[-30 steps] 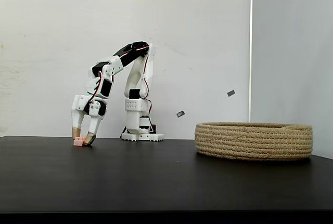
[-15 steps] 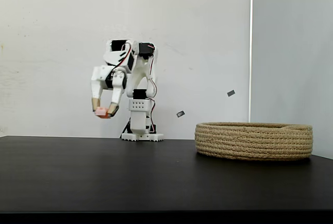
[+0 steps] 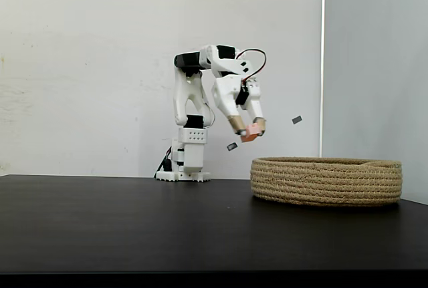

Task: Place the lego blocks in the tray

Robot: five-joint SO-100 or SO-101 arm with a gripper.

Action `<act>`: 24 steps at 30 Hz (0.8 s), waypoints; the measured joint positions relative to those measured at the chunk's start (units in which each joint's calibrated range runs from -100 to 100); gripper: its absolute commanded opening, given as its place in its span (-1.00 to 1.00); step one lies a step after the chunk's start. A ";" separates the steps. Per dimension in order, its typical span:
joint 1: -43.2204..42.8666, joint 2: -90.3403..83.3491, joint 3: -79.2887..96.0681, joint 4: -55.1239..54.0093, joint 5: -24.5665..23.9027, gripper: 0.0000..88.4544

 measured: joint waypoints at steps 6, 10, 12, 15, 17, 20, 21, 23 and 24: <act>-6.11 0.00 1.59 -7.55 -0.29 -0.44; -6.76 0.00 2.21 -8.53 -0.39 -0.26; -6.27 0.00 3.09 -8.61 -0.39 -0.20; -4.48 -0.93 5.04 -7.88 -0.10 -0.58; -2.93 -1.95 5.83 -6.17 -0.39 -0.96; 0.24 -5.43 8.13 -2.60 -1.22 -1.00; 1.63 -7.21 9.99 -1.71 -1.22 -1.00; 4.80 -11.28 14.58 -0.57 -0.93 -1.00; 6.51 -13.49 17.23 -0.24 -0.78 -1.00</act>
